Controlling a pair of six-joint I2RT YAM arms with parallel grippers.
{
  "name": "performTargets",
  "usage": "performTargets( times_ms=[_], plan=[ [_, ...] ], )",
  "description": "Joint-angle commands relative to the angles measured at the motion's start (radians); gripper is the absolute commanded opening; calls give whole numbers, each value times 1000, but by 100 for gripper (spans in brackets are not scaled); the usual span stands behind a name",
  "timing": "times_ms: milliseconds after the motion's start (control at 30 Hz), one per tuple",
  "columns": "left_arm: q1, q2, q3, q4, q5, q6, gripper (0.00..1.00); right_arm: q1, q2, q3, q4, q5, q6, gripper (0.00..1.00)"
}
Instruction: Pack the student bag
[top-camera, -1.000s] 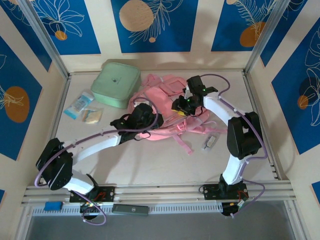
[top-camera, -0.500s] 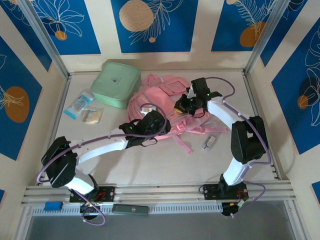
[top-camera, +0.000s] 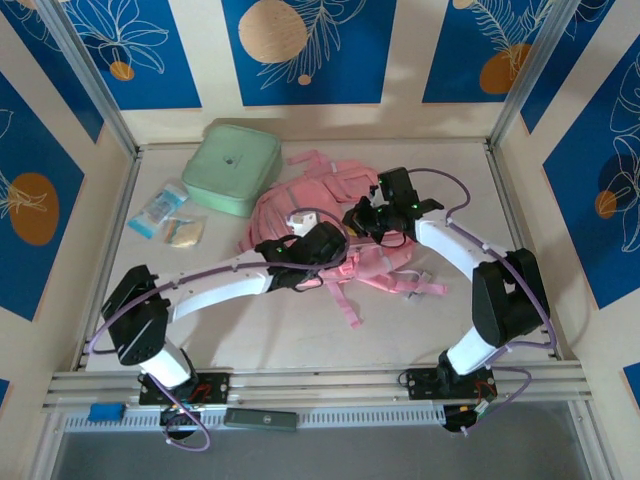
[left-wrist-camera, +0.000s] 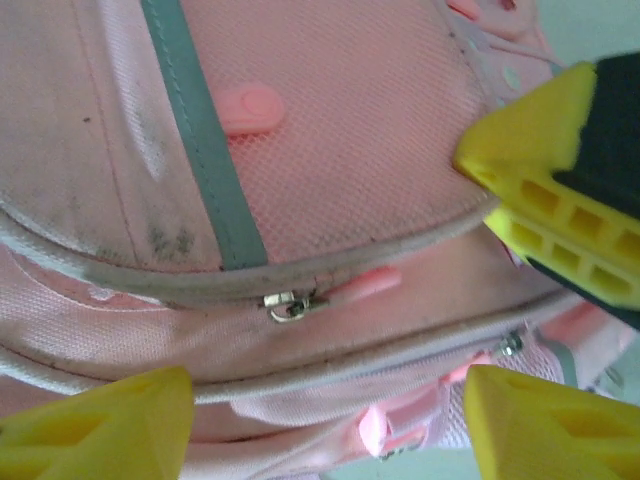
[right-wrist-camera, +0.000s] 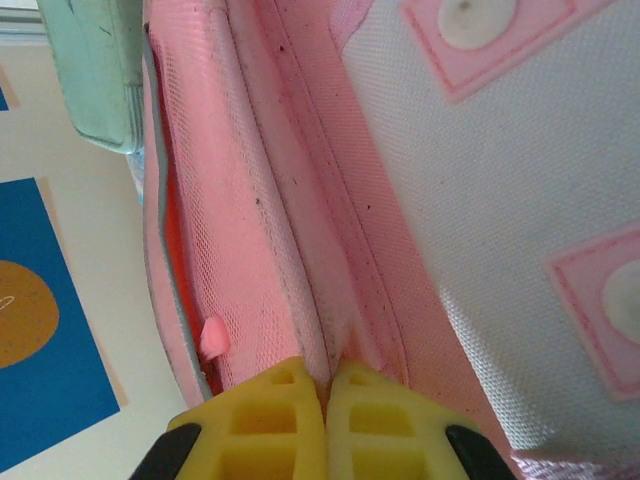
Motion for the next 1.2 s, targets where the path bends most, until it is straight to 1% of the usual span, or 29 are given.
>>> performTargets(
  times_ms=[0,67,167,233,333,433,500,600,667,733,800,867,933,1000,1033,1067,1133,1167],
  plan=[
    [-22,57,100,-157,-135,-54,75,4,-47,-13,108,-95,34,0],
    [-27,91,136,-205,-189,-62,77,8,-53,-18,119,-89,36,0],
    [-25,136,175,-237,-206,-61,78,6,-49,-13,126,-92,44,0],
    [-26,159,202,-293,-251,-100,80,6,-53,-15,128,-87,47,0],
    [-25,177,205,-328,-307,-152,84,8,-63,-32,145,-80,57,0],
    [-22,209,205,-282,-324,-163,87,6,-60,-33,152,-87,60,0],
    [-16,236,220,-228,-331,-136,89,9,-62,-36,154,-76,59,0],
    [-17,261,262,-277,-380,-154,91,10,-63,-29,137,-57,47,0],
    [-15,243,229,-260,-383,-146,93,8,-68,-31,134,-48,40,0],
    [-11,210,186,-250,-370,-123,91,5,-74,-30,131,-36,35,0],
    [-10,157,124,-247,-358,-111,78,4,-77,-20,114,-21,22,0],
    [-8,78,26,-151,-311,-30,71,5,-75,-10,100,-14,4,0],
    [-4,9,-61,-35,-234,78,66,7,-71,-10,91,-3,-20,0],
    [4,-40,-110,-23,-183,99,63,4,-63,-12,79,5,-31,0],
    [20,-56,-132,12,-119,139,61,1,-60,-13,79,5,-34,0],
    [29,-66,-145,34,-65,151,61,-1,-57,-13,77,6,-34,0],
    [32,-80,-158,122,43,220,59,0,-50,-12,78,10,-35,0],
    [30,-76,-150,131,72,219,59,1,-46,-11,77,10,-35,0]
  ],
)
